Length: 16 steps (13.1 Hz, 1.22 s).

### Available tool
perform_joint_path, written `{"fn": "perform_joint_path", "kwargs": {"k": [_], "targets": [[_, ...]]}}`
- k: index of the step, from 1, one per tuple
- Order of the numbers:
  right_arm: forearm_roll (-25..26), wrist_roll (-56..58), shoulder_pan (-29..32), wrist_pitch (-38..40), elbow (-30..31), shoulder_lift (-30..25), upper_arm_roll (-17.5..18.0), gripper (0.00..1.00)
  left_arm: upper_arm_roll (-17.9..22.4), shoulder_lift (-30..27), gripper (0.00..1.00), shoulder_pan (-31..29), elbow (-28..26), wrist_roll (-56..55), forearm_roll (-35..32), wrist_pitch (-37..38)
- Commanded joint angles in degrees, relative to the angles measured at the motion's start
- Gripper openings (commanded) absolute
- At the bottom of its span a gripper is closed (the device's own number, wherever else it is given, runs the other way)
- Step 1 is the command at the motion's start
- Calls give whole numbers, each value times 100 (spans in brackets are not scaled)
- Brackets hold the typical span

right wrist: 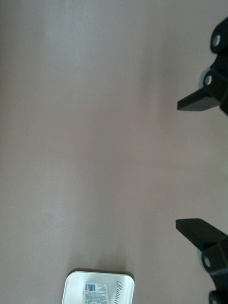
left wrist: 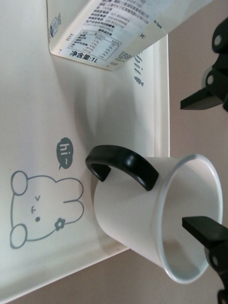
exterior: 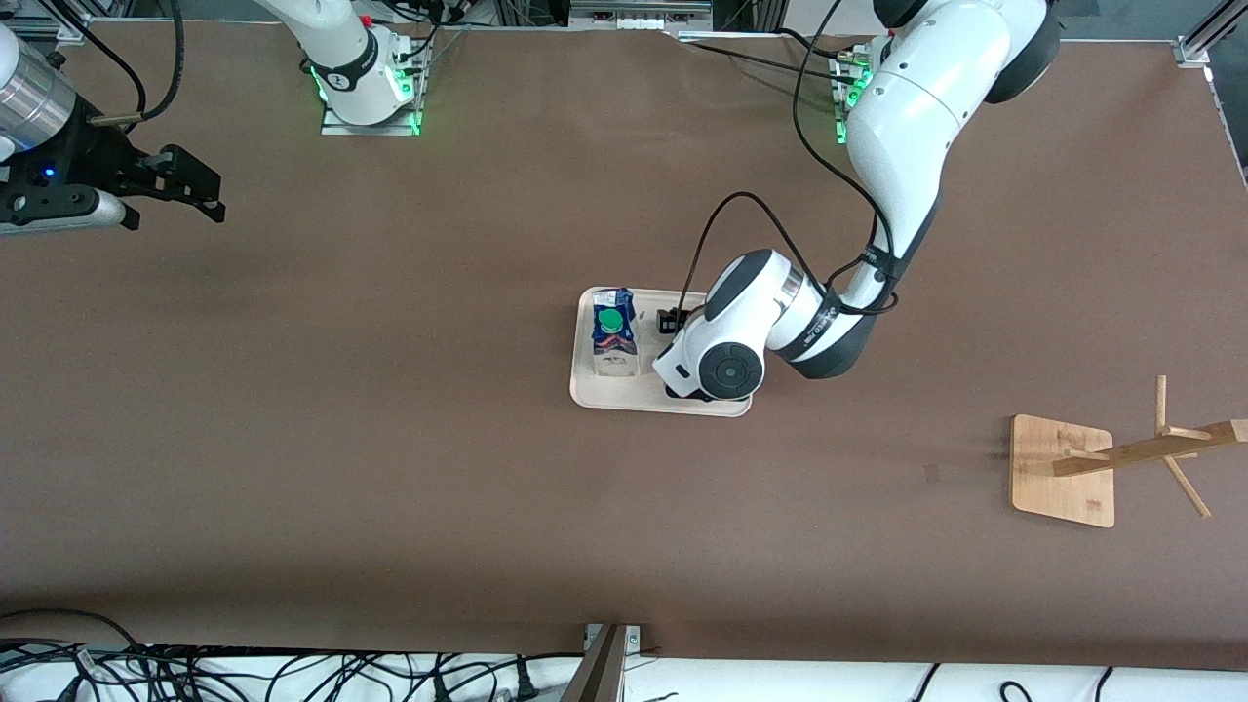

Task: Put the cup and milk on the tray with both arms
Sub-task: 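Carry the mug with the left gripper and lower it onto the tray, then open the left gripper and lift it away from the mug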

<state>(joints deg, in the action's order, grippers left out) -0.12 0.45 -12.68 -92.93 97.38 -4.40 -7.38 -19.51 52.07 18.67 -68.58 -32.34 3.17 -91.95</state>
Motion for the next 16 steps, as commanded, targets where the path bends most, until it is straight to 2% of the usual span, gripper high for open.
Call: {"fn": "perform_joint_path", "kwargs": {"k": [1,4,6,9,12,16], "targets": [[-76,69,38,20,-105,36,35,100,-26,-241,100,-188,55,130,-159,615],[-85,69,38,-32,-105,36,44,100,-53,-452,100,-329,64,568,-534,906],[-85,77,38,-111,-105,36,62,100,-18,-627,100,-390,439,868,-695,1126],[-76,148,38,-103,-105,36,62,100,-35,-960,100,-881,854,1551,-957,1654],[-76,148,38,-103,-105,36,62,100,-26,-1663,100,-1461,872,2599,-1292,1620],[-76,148,29,-85,-97,36,53,100,-62,-2236,100,-2077,1012,2627,-1337,1357]]}}
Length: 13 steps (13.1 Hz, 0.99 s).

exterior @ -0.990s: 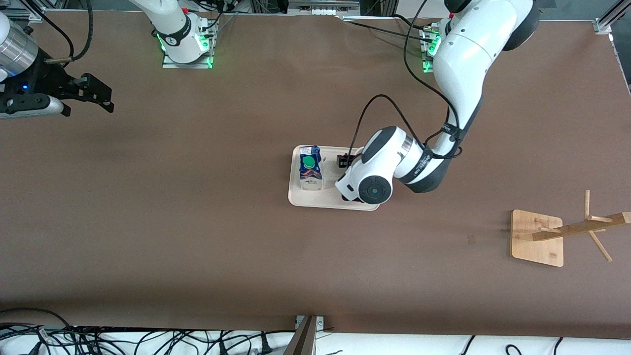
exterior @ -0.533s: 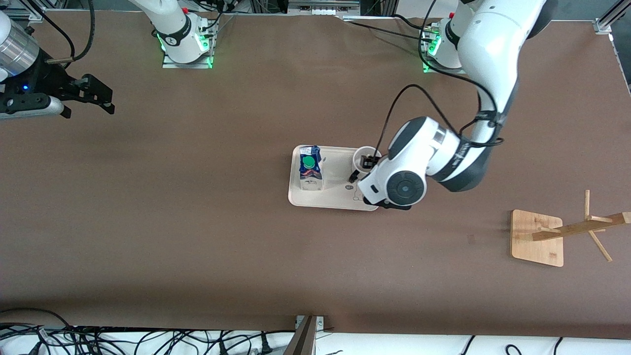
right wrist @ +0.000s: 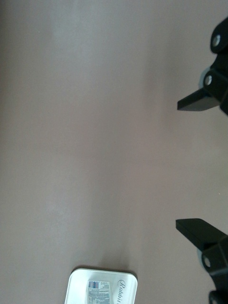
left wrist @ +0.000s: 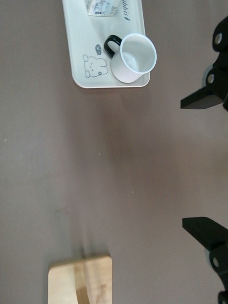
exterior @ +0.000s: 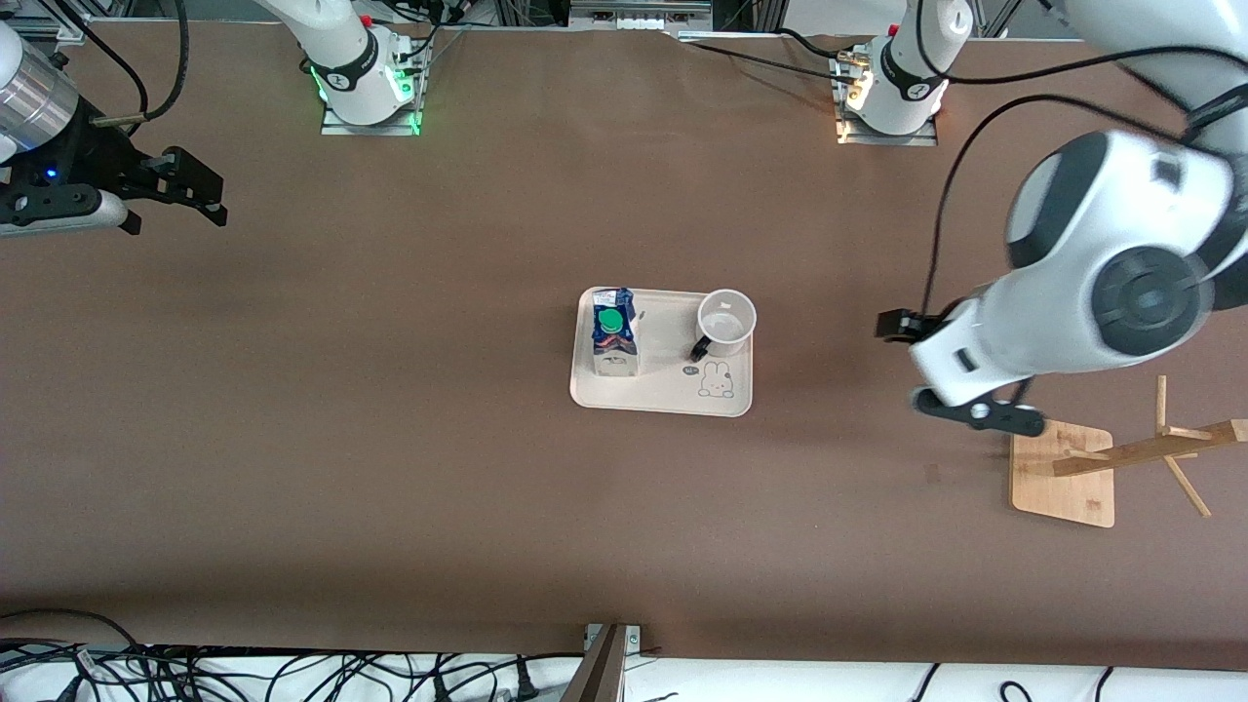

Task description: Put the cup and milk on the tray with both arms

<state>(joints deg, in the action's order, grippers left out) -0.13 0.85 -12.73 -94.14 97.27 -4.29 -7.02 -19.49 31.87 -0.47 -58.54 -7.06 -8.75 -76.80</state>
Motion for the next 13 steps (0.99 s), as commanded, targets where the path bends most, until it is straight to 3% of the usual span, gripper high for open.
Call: {"fn": "perform_joint_path", "kwargs": {"k": [1,5,6,9,13], "targets": [[-75,108,42,36,-94,25,25,100,-46,-217,100,-190,235,73,-162,-152],[-75,99,42,27,-94,25,25,100,165,-656,100,-559,194,47,-57,-90],[-75,99,42,36,-94,25,25,100,226,-752,100,-542,-41,47,-31,-116],[-75,99,42,62,-85,16,25,100,805,-1848,100,-251,-1822,99,319,-1369],[-75,99,42,62,-85,16,25,100,1482,-2851,100,-199,-3091,187,988,-1549]]}}
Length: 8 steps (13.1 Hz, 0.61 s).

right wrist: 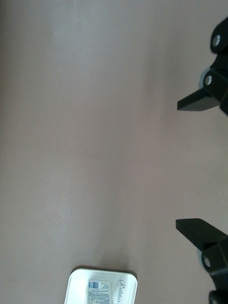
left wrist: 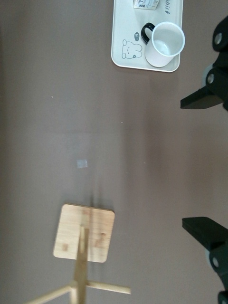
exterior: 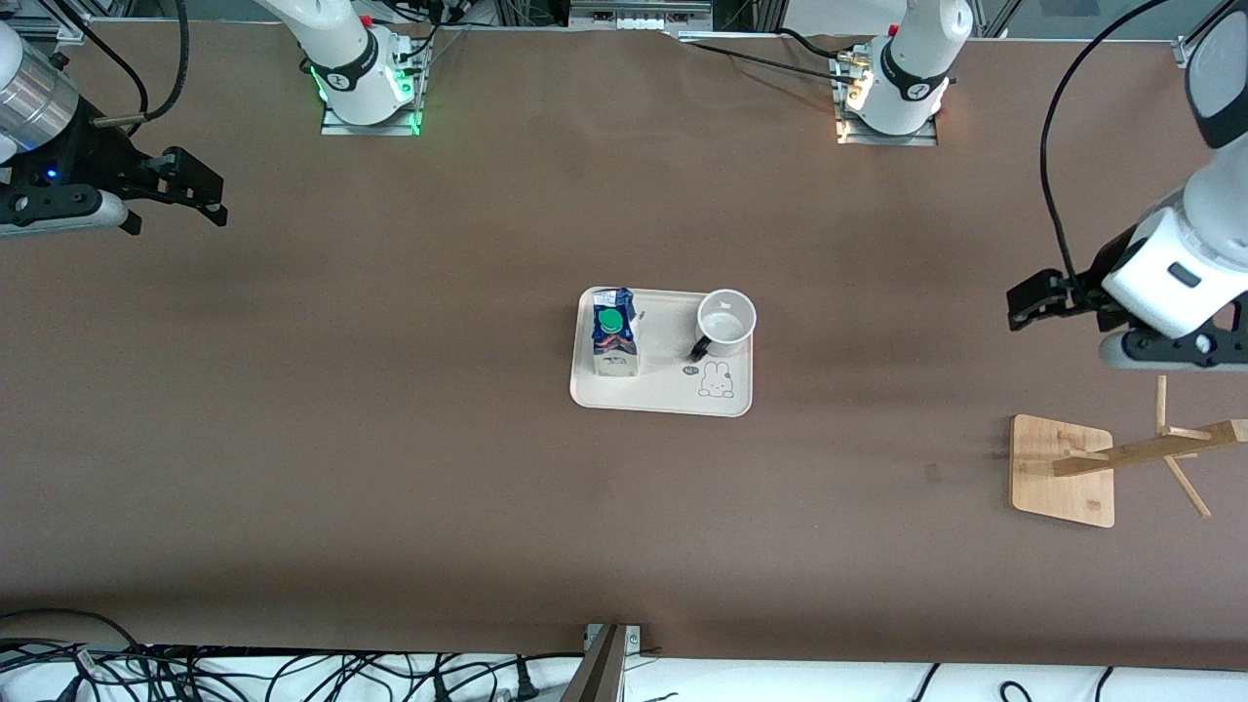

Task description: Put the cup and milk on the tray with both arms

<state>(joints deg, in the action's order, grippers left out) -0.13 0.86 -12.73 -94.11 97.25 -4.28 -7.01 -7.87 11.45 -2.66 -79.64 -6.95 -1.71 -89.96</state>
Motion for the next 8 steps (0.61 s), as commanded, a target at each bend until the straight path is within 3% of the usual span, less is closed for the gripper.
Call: {"fn": "perform_joint_path", "kwargs": {"k": [1,5,8], "targets": [[-75,98,34,59,-84,15,25,100,364,-1020,100,28,-1244,350,285,-233],[-75,99,42,77,-84,15,25,100,391,-1855,100,28,-2378,721,215,-768],[-75,107,42,77,-66,6,16,100,365,-1788,100,20,-2373,703,206,-760]]}}
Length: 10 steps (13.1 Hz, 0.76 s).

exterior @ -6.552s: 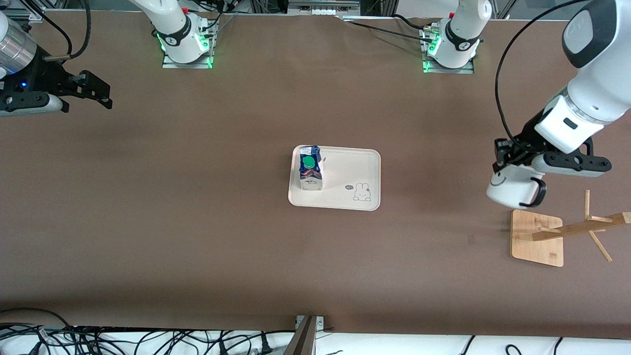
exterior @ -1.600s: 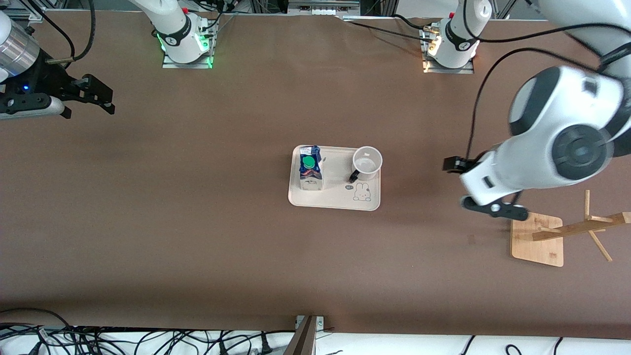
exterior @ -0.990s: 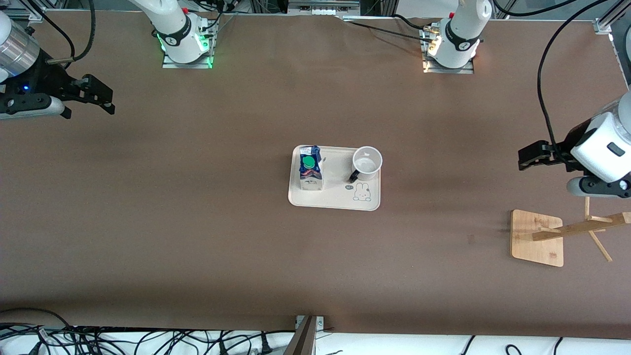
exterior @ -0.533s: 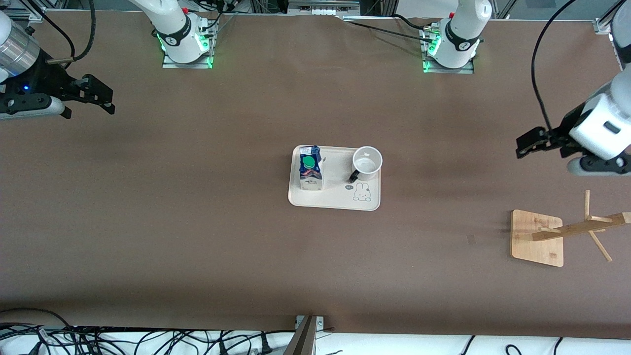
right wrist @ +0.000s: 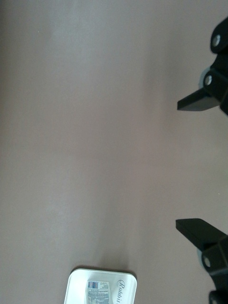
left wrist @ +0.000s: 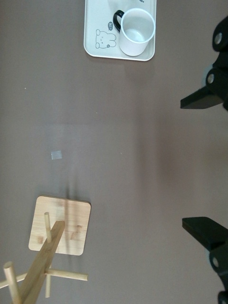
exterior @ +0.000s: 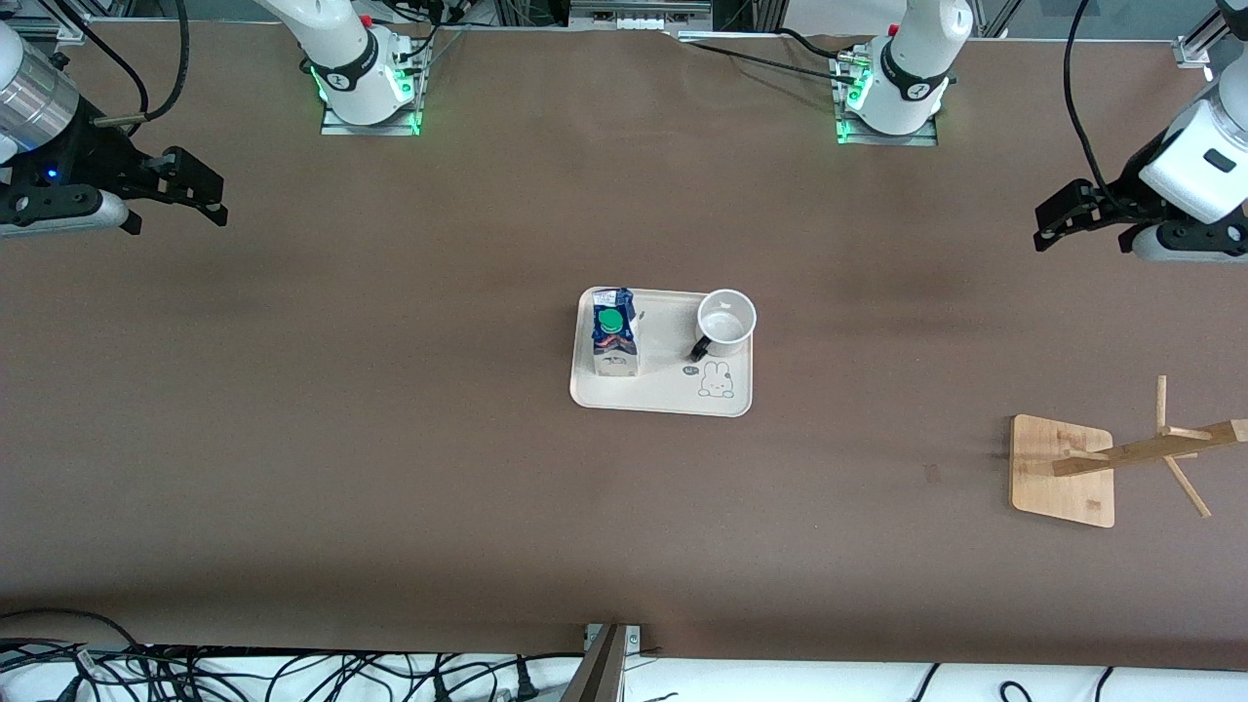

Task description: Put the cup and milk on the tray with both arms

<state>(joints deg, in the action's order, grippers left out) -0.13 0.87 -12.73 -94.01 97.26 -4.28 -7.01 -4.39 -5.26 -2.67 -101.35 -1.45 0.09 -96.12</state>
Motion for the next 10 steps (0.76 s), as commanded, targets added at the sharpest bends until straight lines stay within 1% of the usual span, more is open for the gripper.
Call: {"fn": "perform_joint_path", "kwargs": {"k": [1,2,5,7,9,10], "targets": [[-66,106,43,67,-67,6,16,100,-9,58,100,12,-18,206,17,-30],[-66,106,34,76,-67,6,16,100,-18,190,100,3,184,285,26,258],[-66,115,34,76,-67,6,25,100,-36,437,100,12,484,215,26,323],[-66,115,34,76,-67,6,25,100,-62,473,100,29,546,23,26,323],[-66,115,34,76,-67,6,25,100,-194,473,100,29,546,-381,26,340],[-66,115,34,76,-67,6,25,100,-194,482,100,21,555,-365,17,340]]}}
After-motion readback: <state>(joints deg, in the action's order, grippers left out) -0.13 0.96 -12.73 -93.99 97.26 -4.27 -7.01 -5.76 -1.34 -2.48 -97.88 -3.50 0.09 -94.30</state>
